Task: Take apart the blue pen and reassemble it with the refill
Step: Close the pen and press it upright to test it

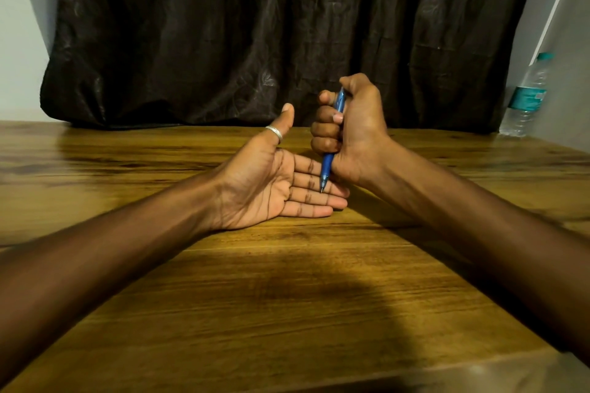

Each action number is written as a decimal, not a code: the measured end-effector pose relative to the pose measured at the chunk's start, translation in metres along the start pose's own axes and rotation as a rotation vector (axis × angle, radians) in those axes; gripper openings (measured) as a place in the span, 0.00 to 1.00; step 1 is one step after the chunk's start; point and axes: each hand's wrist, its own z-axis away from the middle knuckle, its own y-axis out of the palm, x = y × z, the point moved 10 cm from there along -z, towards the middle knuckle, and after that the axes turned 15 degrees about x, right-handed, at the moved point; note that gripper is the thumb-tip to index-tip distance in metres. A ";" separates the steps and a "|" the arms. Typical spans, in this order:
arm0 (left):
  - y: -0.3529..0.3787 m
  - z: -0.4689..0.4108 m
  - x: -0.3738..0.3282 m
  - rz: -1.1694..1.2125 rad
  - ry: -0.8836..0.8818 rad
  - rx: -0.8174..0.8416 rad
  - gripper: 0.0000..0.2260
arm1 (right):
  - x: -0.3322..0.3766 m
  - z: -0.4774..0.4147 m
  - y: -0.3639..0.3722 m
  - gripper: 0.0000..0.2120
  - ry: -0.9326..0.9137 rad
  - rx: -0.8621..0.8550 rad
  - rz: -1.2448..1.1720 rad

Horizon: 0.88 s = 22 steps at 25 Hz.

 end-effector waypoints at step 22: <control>0.002 -0.001 0.000 -0.051 -0.012 -0.015 0.48 | 0.003 -0.002 -0.005 0.14 -0.028 -0.067 0.060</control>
